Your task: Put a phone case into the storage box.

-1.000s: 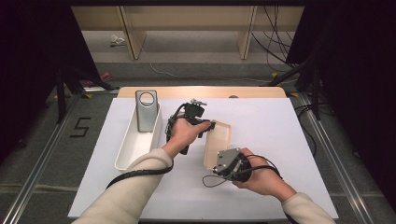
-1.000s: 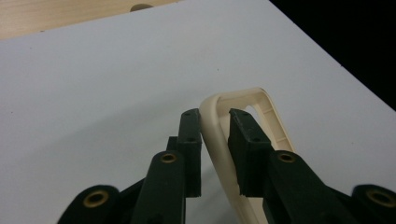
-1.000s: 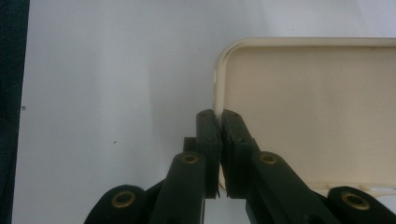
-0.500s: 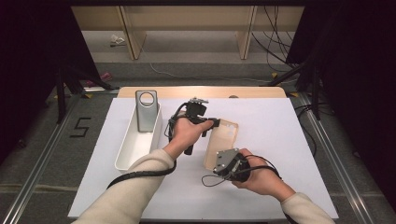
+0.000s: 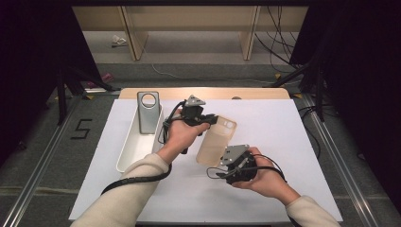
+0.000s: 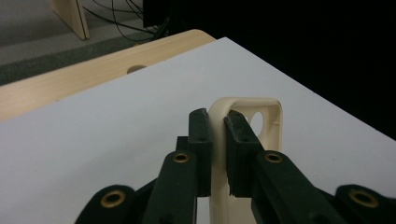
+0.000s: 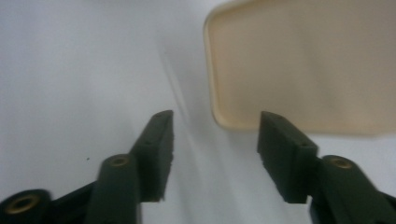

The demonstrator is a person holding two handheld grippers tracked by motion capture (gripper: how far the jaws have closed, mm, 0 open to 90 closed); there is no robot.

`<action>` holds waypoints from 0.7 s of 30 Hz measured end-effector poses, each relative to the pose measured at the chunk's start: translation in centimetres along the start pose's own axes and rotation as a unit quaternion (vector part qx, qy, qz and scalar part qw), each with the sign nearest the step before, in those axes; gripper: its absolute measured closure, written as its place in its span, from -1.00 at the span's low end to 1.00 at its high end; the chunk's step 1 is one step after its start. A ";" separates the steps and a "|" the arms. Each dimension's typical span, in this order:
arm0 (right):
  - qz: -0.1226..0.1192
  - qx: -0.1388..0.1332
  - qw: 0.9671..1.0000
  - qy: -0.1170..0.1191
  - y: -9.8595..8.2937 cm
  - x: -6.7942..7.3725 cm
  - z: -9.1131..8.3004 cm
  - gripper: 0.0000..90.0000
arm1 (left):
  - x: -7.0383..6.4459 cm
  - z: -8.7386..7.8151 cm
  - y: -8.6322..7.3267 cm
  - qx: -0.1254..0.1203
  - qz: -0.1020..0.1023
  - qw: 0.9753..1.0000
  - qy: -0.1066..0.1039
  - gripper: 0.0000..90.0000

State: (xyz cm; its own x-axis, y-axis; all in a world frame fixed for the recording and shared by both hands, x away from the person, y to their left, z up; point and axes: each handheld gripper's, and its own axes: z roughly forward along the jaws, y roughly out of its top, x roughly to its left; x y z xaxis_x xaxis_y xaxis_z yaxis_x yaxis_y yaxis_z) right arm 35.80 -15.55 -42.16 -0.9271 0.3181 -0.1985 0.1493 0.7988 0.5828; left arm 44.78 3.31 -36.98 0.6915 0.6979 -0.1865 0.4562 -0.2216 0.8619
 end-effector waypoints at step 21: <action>0.140 -0.071 0.987 -0.044 -2.7 -2.9 -1.8 -0.58 | 2.4 -2.7 -0.5 -0.049 0.026 0.998 0.017 0.82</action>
State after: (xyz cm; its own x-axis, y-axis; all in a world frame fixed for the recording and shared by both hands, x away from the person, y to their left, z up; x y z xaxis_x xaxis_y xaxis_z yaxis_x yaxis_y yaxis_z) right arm 37.45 -19.55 -41.75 -0.8219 0.5642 -0.0787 0.3395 0.5960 0.7277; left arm 44.69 7.00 -36.59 0.6927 0.7103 -0.1252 0.3618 -0.1920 0.9122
